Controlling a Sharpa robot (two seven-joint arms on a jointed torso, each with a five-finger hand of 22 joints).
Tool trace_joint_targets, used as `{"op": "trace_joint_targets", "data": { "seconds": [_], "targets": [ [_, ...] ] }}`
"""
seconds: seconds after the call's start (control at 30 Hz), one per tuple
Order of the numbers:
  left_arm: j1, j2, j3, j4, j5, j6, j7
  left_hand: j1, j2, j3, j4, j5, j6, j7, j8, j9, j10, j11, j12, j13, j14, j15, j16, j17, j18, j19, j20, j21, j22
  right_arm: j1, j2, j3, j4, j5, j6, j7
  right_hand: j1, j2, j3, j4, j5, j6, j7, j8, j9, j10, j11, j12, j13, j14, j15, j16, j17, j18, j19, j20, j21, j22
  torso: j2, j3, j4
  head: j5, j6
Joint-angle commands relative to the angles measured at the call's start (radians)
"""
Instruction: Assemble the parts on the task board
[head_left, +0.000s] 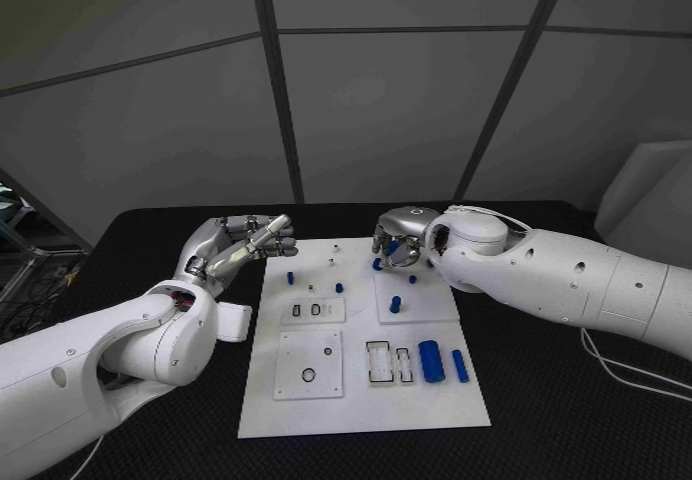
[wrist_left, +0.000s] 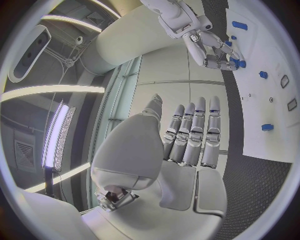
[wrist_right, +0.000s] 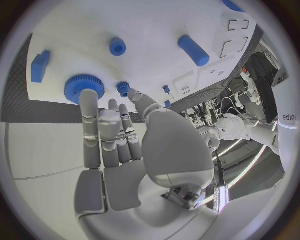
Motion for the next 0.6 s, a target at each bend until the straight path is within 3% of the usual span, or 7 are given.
{"op": "trace_joint_targets", "data": {
  "seconds": [0.03, 0.3, 0.6],
  "targets": [
    [0.001, 0.000, 0.001, 0.000, -0.010, 0.014, 0.004, 0.008, 0.000, -0.002, -0.004, -0.005, 0.003, 0.006, -0.007, -0.001, 0.003, 0.003, -0.004, 0.000, -0.005, 0.002, -0.004, 0.001, 0.013, 0.005, -0.001, 0.003, 0.000, 0.002, 0.004, 0.001, -0.003, -0.011, 0.021, -0.001, 0.006, -0.002, 0.014, 0.004, -0.005, 0.011, 0.001, 0.001, 0.002, 0.010, 0.001, 0.003, -0.001, 0.025, 0.003, 0.020, 0.021, -0.020, 0.011, -0.002, 0.017, 0.018, 0.001, 0.0011, 0.0000, 0.000, -0.004],
    [0.001, 0.001, 0.001, -0.003, -0.010, 0.016, 0.000, 0.008, 0.000, -0.003, -0.004, -0.005, 0.002, 0.007, -0.008, -0.002, 0.002, 0.003, -0.005, 0.000, -0.005, 0.002, -0.005, 0.002, 0.013, 0.005, 0.000, 0.003, 0.000, 0.002, 0.016, 0.001, -0.024, -0.011, 0.038, 0.004, 0.008, -0.006, 0.041, 0.014, -0.005, 0.019, 0.000, 0.002, 0.003, 0.019, -0.001, 0.003, -0.001, 0.028, 0.003, 0.059, 0.067, -0.026, 0.024, -0.003, 0.054, 0.065, 0.003, 0.0005, 0.0024, -0.001, -0.011],
    [0.001, 0.002, 0.001, -0.008, -0.010, 0.016, -0.004, 0.008, 0.000, -0.003, -0.004, -0.005, 0.001, 0.008, -0.009, -0.002, 0.001, 0.004, -0.005, 0.000, -0.004, 0.002, -0.005, 0.002, 0.013, 0.006, 0.000, 0.003, 0.000, 0.002, 0.032, 0.001, -0.045, -0.011, 0.053, 0.011, 0.008, -0.013, 0.069, 0.026, -0.006, 0.028, -0.001, 0.003, 0.003, 0.029, -0.002, 0.002, -0.001, 0.032, 0.002, 0.099, 0.112, -0.032, 0.038, -0.003, 0.091, 0.112, 0.006, 0.0017, 0.0004, 0.002, -0.015]
  ]
}}
